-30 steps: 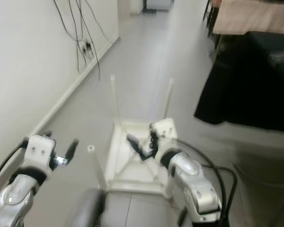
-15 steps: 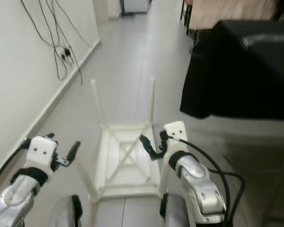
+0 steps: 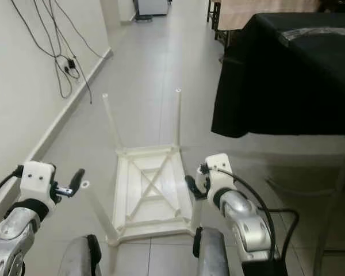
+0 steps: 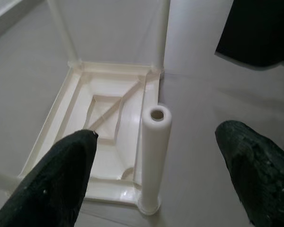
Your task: Building children table
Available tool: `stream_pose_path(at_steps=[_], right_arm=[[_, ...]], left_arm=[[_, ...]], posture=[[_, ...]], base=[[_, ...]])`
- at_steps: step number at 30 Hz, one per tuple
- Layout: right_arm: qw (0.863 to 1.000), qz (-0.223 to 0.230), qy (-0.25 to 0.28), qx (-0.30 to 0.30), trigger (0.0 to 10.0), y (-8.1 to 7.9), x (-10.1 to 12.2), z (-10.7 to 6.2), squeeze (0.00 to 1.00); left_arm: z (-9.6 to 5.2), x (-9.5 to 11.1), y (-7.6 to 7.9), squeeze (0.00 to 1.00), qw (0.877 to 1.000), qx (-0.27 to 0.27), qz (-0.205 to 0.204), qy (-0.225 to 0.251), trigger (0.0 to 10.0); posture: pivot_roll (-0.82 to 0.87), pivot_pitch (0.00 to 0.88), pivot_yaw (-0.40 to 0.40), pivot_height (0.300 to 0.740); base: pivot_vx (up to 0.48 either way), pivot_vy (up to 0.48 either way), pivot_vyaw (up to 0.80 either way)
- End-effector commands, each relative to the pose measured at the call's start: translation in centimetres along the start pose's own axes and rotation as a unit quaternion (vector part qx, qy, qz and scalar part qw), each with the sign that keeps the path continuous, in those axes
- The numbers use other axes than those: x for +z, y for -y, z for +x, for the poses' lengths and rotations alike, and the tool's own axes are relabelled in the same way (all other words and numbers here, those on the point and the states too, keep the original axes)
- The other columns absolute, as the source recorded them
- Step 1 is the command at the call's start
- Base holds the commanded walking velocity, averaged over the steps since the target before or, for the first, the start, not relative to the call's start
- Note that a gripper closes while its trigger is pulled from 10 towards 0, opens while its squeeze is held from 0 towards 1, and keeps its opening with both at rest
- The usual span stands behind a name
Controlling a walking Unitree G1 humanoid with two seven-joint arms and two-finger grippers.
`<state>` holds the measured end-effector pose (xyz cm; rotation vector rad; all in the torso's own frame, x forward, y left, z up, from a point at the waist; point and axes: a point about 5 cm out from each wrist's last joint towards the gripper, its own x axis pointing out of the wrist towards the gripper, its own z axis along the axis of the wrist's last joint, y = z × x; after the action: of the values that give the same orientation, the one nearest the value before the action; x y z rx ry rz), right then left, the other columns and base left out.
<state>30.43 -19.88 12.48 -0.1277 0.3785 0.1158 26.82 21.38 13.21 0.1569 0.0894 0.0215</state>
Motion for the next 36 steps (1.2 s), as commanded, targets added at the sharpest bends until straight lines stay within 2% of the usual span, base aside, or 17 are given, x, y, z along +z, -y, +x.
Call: stream_pose_path(at_steps=[1, 3, 4, 8, 10, 17, 23, 30, 36], right_arm=[[1.000, 0.012, -0.016, -0.010, 10.0, 0.3, -0.3, 0.4, 0.00], [0.999, 0.035, -0.022, -0.024, 10.0, 1.1, 0.7, 2.3, 0.00], [0.999, 0.038, -0.019, -0.026, 10.0, 1.3, 1.1, 2.8, 0.00], [0.998, 0.044, -0.017, -0.029, 10.0, 1.5, 1.6, 3.2, 0.00], [0.998, 0.053, -0.005, -0.030, 10.0, 1.7, 2.8, 3.7, 0.00], [0.998, 0.066, 0.016, -0.014, 10.0, 1.3, 4.9, 4.6, 0.00], [0.997, 0.071, 0.018, -0.006, 10.0, 1.3, 5.7, 5.4, 0.00], [0.998, 0.059, 0.008, 0.011, 10.0, 1.1, 5.3, 5.7, 0.00], [0.997, 0.073, 0.020, 0.013, 10.0, 1.0, 4.8, 6.1, 0.00]], left_arm=[[0.2, -0.7, -0.6, 0.00, 1.000, 0.014, -0.008, -0.018, 10.0], [1.4, -1.9, -1.5, 0.00, 0.998, 0.036, -0.040, -0.043, 10.0], [1.9, -2.2, -1.7, 0.00, 0.997, 0.039, -0.047, -0.050, 10.0], [2.4, -2.5, -1.8, 0.00, 0.996, 0.043, -0.053, -0.057, 10.0], [3.1, -2.7, -2.0, 0.00, 0.995, 0.049, -0.062, -0.063, 10.0], [4.0, -2.4, -1.7, 0.00, 0.994, 0.048, -0.072, -0.060, 10.0], [5.1, -1.6, -1.1, 0.00, 0.996, 0.028, -0.077, -0.039, 10.0], [5.1, -0.9, -0.6, 0.00, 0.997, 0.018, -0.076, -0.023, 10.0], [4.5, -0.2, 0.0, 0.00, 0.997, 0.007, -0.071, -0.003, 10.0]], posture=[[-0.06, 0.163, -0.005, 0.465], [-0.07, 0.222, -0.030, 0.465], [-0.07, 0.229, -0.032, 0.465], [-0.08, 0.249, -0.038, 0.465], [-0.09, 0.299, -0.053, 0.465], [-0.10, 0.359, -0.062, 0.465], [-0.11, 0.409, -0.065, 0.465], [-0.10, 0.454, -0.075, 0.465], [-0.09, 0.465, -0.082, 0.465]], base=[[0.000, 0.000, 0.00], [0.000, 0.000, 0.00], [0.000, 0.000, 0.00], [0.000, 0.000, 0.00], [0.000, 0.000, 0.00], [0.000, 0.000, 0.00], [0.000, 0.000, 0.00], [0.000, 0.000, 0.00], [0.000, 0.000, 0.00]])
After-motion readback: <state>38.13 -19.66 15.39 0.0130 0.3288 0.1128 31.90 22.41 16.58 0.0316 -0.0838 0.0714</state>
